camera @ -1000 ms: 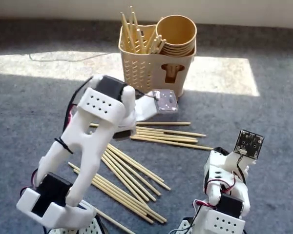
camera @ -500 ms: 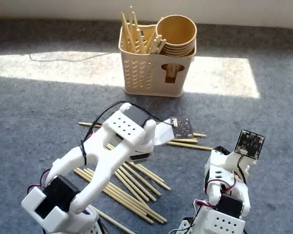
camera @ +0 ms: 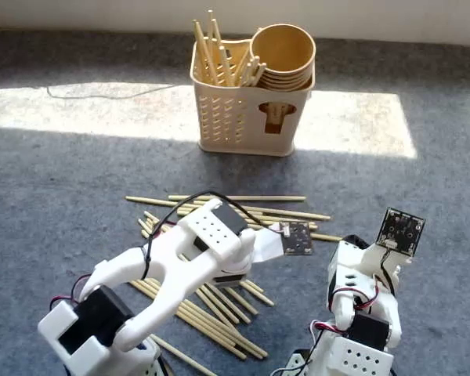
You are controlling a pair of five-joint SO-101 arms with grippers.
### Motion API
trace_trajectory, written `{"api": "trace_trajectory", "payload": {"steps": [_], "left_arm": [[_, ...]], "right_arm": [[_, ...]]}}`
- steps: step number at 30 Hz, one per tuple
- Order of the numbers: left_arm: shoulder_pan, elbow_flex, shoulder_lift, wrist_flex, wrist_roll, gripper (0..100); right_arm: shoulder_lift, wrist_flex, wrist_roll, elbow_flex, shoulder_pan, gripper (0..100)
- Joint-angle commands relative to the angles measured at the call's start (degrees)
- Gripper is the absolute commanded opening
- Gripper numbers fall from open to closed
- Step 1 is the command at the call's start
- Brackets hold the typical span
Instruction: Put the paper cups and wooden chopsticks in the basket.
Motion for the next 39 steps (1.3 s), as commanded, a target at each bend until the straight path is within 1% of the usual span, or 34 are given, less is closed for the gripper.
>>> {"api": "trace_trajectory", "payload": {"steps": [1,6,10,18,22,26,30,39], "left_arm": [[0.57,2.15,-0.40,-4.48,0.97,12],[0.48,2.51,-0.40,-5.01,1.05,11],[0.57,2.51,-0.40,-5.10,1.05,8],[0.31,2.77,-0.40,-6.51,1.05,7],[0.75,2.42,-0.48,-6.24,1.05,2],[0.75,2.07,-1.10,-6.15,1.05,1],[0.57,-2.51,-1.10,0.35,1.05,1],[0.22,-18.68,-1.10,16.88,1.05,1]], "right_arm": [[-0.66,-1.54,-0.18,6.81,0.48,0.6],[-0.66,-1.54,-0.18,6.81,0.48,0.6],[-0.66,-1.54,-0.18,6.81,0.48,0.6],[-0.66,-1.54,-0.18,6.81,0.48,0.6],[-0.66,-1.54,-0.18,6.81,0.48,0.6],[-0.66,-1.54,-0.18,6.81,0.48,0.6],[-0.66,-1.54,-0.18,6.81,0.48,0.6],[-0.66,-1.54,-0.18,6.81,0.48,0.6]]}}
